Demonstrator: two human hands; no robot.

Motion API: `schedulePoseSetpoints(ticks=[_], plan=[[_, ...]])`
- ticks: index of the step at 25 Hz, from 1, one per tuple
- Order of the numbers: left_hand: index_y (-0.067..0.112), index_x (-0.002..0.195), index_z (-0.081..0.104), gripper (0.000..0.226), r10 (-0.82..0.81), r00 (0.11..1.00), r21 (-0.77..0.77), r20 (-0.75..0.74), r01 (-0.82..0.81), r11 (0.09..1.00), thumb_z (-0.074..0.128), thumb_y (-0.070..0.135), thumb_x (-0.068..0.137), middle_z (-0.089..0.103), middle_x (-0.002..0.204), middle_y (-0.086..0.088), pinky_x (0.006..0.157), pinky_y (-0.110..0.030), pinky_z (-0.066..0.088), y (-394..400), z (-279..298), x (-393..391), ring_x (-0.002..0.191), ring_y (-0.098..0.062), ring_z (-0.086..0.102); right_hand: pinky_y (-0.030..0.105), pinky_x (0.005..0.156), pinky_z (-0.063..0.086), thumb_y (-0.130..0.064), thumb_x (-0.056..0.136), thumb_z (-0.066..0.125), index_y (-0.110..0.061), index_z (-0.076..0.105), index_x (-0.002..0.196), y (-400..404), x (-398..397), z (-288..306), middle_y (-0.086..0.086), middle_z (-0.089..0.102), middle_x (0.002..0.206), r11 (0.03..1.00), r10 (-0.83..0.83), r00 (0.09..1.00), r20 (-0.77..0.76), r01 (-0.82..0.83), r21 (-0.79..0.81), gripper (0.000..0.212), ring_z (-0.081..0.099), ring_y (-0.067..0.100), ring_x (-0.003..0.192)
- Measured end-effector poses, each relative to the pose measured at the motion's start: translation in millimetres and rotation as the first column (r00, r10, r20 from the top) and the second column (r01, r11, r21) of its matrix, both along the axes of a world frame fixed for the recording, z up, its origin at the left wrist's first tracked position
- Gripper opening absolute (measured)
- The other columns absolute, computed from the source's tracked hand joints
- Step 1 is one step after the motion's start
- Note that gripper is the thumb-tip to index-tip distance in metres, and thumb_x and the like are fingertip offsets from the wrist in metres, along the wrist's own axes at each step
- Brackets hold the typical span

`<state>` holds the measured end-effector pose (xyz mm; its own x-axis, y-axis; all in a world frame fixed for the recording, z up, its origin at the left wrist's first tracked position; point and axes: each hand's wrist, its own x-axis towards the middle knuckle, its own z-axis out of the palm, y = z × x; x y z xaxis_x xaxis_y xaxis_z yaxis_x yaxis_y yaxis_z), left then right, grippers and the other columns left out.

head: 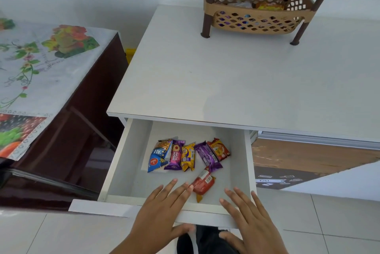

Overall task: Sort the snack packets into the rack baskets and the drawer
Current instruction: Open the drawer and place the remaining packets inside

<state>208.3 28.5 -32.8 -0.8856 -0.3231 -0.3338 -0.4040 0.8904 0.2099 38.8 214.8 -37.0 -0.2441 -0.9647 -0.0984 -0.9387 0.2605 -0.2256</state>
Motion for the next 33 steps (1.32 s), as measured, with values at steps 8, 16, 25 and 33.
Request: schedulePoseSetpoints(ticks=[8,16,25,33], plan=[[0.014,0.14,0.035,0.087,0.004,0.986,-0.26,-0.164,-0.047,0.964,0.021,0.076,0.08,0.039,0.145,-0.004,0.111,-0.05,0.013,-39,-1,-45,0.134,-0.03,0.033,0.045,0.116,0.019,-0.066,0.08,0.044,-0.026,0.022,0.142,-49,-43,-4,0.003,0.031,0.149,0.946,-0.194,0.979,0.057,0.203,-0.253,0.076,0.014,0.018,0.141],[0.017,0.142,-0.016,0.103,0.125,0.968,-0.235,-0.217,-0.177,0.956,0.047,0.068,0.077,-0.018,0.153,0.001,0.113,-0.047,-0.009,-93,4,-118,0.138,-0.023,-0.022,0.047,0.115,0.0,-0.066,0.068,0.061,-0.023,0.017,0.146,-119,-108,6,0.01,0.008,0.156,0.945,-0.259,0.965,-0.031,0.246,-0.217,0.1,-0.005,0.029,0.143],[0.01,0.137,0.041,0.074,-0.023,0.93,-0.371,-0.366,-0.124,0.92,0.033,0.06,0.084,0.045,0.143,-0.005,0.104,-0.049,0.035,-121,2,-141,0.131,-0.027,0.042,0.048,0.108,0.026,-0.067,0.085,0.019,-0.008,0.041,0.138,-145,-136,4,0.014,0.042,0.144,0.969,-0.226,0.94,-0.256,0.189,-0.162,0.082,0.04,0.033,0.132],[0.014,0.135,0.045,0.052,-0.041,0.887,-0.423,-0.46,-0.177,0.889,0.047,0.038,0.088,0.049,0.139,-0.002,0.102,-0.047,0.04,-121,-9,-142,0.126,-0.025,0.048,0.048,0.103,0.036,-0.047,0.088,0.032,-0.008,0.047,0.133,-146,-138,-4,0.012,0.049,0.139,0.95,-0.249,0.907,-0.339,0.16,-0.269,0.062,0.046,0.03,0.128]])
